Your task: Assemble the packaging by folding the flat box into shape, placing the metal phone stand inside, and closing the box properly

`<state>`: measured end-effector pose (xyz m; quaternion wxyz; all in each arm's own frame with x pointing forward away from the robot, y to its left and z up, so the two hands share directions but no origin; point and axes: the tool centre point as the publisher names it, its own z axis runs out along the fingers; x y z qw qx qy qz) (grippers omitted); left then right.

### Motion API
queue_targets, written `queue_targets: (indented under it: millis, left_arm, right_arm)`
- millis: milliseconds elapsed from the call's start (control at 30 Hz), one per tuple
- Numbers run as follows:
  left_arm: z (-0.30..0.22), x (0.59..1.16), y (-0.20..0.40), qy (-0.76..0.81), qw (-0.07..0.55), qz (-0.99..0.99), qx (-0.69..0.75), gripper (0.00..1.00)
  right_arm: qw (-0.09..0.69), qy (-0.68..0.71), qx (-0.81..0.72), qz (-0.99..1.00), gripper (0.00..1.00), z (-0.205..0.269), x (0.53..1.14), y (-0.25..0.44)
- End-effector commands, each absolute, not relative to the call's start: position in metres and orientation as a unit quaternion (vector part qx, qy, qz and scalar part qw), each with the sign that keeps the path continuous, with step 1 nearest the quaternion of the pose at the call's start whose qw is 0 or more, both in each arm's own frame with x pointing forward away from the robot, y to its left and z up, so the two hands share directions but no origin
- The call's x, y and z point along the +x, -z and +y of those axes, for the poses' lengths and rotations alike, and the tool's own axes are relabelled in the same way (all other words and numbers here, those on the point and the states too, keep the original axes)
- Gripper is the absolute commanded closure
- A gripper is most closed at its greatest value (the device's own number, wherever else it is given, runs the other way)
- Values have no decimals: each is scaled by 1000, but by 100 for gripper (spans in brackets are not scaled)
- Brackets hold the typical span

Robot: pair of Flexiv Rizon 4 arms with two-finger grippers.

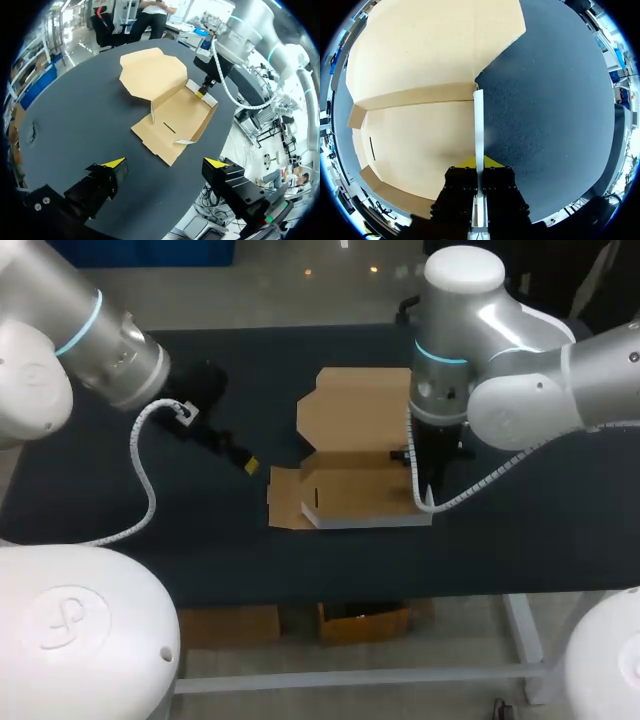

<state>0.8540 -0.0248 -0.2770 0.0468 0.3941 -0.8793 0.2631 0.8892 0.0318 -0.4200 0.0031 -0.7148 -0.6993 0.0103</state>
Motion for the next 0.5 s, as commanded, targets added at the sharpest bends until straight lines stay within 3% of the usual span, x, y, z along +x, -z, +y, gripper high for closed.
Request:
queue_targets:
  millis: [33,500]
  left_arm:
    - [-34,871,297,-196,181,-802,535,0]
    - [-34,871,297,-196,181,-802,535,0]
  right_arm:
    - [3,-11,-715,-699,100,32,888,419]
    - [3,-11,-715,-699,100,32,888,419]
